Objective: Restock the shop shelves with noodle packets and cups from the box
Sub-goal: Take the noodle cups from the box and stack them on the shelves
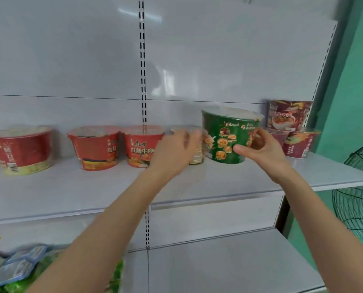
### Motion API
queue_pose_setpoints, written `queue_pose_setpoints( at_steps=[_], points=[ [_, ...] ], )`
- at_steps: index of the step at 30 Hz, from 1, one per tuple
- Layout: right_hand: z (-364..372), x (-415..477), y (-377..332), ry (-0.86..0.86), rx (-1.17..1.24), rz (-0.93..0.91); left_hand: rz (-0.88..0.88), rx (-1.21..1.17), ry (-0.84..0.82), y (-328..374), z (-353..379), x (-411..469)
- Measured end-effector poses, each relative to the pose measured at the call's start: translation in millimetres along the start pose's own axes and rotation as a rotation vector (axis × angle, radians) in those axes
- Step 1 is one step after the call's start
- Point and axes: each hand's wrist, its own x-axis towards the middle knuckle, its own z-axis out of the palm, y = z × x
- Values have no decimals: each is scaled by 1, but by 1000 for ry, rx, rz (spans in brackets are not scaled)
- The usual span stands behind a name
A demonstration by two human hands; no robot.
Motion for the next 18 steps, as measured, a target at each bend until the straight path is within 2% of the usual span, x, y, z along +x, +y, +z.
queue_pose_setpoints(
  at_steps=[4,7,12,18],
  points=[
    [-27,25,29,77,-47,48,8,298,-304,-10,58,-20],
    [-34,45,58,92,-95,90,-67,398,-460,-18,78,-26],
    [-23,71,99,34,-158,149,-95,414,-475,-24,85,-28],
    [-5,89,112,92,-222,136,-93,407,-437,-27,86,-28]
  ],
)
